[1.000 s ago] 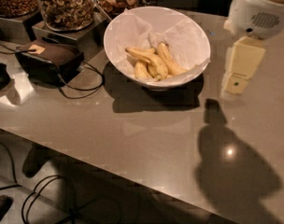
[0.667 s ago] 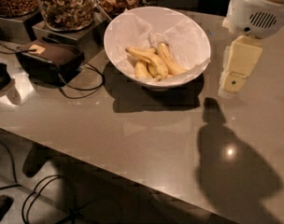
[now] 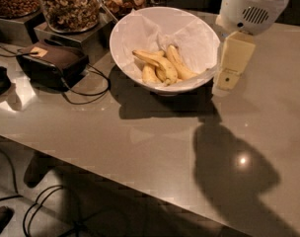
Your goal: Pick banana from white bowl
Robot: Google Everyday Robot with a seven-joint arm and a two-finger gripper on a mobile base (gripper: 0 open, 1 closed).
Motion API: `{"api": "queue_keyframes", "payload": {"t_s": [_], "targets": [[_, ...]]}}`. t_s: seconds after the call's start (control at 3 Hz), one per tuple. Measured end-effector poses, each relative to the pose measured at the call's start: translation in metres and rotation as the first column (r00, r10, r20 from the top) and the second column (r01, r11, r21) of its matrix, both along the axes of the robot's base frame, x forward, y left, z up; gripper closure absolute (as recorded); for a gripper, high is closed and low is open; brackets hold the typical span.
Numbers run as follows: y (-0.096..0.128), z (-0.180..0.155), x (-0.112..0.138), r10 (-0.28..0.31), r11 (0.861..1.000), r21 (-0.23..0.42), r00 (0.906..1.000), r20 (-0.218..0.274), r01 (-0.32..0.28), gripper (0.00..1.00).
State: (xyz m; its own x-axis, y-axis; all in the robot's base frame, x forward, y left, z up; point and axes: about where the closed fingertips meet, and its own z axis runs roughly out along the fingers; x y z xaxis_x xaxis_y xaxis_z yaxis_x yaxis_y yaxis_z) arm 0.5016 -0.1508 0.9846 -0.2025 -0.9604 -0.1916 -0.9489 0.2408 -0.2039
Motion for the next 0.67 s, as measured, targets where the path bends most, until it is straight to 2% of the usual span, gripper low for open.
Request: {"api": "queue_keyframes", "payload": {"t_s": [0.33,0.67], "targets": [[0.0435,-0.0003,0.0335,0.010,0.999,-0.035,0.9995,-0.029,-0.011,0.00],[0.0516,0.0011,0.0417,0.017,1.000,-0.023,0.9999,-0.004,-0.017,0.00]]}}
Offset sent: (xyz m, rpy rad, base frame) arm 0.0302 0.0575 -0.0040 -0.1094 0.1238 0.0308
